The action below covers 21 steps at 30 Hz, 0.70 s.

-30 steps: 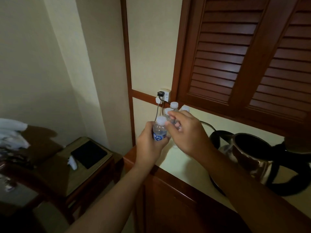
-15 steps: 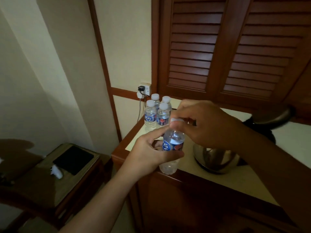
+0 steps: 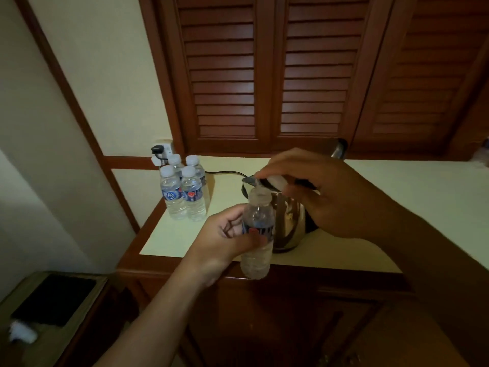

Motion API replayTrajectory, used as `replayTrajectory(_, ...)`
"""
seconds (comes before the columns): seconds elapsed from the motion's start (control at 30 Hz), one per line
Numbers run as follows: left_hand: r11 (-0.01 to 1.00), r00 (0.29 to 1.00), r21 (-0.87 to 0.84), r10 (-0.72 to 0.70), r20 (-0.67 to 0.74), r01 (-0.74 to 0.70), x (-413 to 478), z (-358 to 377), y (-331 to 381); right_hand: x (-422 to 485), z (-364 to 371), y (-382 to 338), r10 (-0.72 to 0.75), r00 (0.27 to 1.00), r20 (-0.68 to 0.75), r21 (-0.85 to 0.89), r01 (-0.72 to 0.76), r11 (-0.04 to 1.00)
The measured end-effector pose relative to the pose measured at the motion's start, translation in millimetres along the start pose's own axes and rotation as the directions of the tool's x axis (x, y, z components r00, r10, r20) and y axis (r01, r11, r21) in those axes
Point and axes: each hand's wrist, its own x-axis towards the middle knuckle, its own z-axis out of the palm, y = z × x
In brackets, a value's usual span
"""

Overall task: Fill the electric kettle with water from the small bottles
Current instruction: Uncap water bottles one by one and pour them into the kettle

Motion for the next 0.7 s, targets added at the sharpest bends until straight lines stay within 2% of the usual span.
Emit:
replayTrajectory(0.1,0.998,0.998,0.059,0.013,-0.066,-0.009,4.4,8.1,3.0,-32.8,9.5,9.5,0.124,0.96,-0.252,0.007,-0.127,0.992)
replayTrajectory(0.2,0.99,0.991,0.134,0.053,-0.127,-0.036,7.0,13.4,6.8,-74.0,37.6,27.1,0.322,0.824,-0.467,0.163,-0.277,0.947)
replayTrajectory(0.27,0.986,0.988,0.162,0.059,-0.144,-0.036,7.9,15.1,7.3,-99.7,59.7,49.2,0.402,0.746,-0.531,0.165,-0.374,0.913)
replayTrajectory(0.33,0.982,0.986,0.186,0.057,-0.156,-0.028,8.3,15.3,6.8,-120.7,78.0,82.0,0.457,0.736,-0.499,0.069,-0.493,0.868)
replayTrajectory(0.4,0.979,0.985,0.204,0.049,-0.168,-0.013,7.9,15.2,6.2,-135.2,91.8,110.8,0.504,0.774,-0.383,-0.138,-0.588,0.797)
replayTrajectory(0.47,0.976,0.983,0.217,0.047,-0.179,-0.007,7.1,14.1,6.3,-142.1,99.0,127.0,0.475,0.816,-0.33,-0.275,-0.564,0.778)
replayTrajectory(0.53,0.964,0.978,0.267,0.07,-0.199,-0.014,7.8,12.5,8.3,-142.6,99.1,128.9,0.437,0.836,-0.333,-0.296,-0.532,0.793)
replayTrajectory(0.63,0.931,0.969,0.364,0.113,-0.219,-0.027,11.2,11.8,16.9,-141.2,101.9,134.6,0.462,0.841,-0.282,-0.337,-0.538,0.773)
replayTrajectory(0.7,0.915,0.965,0.403,0.127,-0.229,-0.025,15.8,11.2,24.7,-141.3,105.8,140.6,0.551,0.8,-0.239,-0.356,-0.6,0.717)
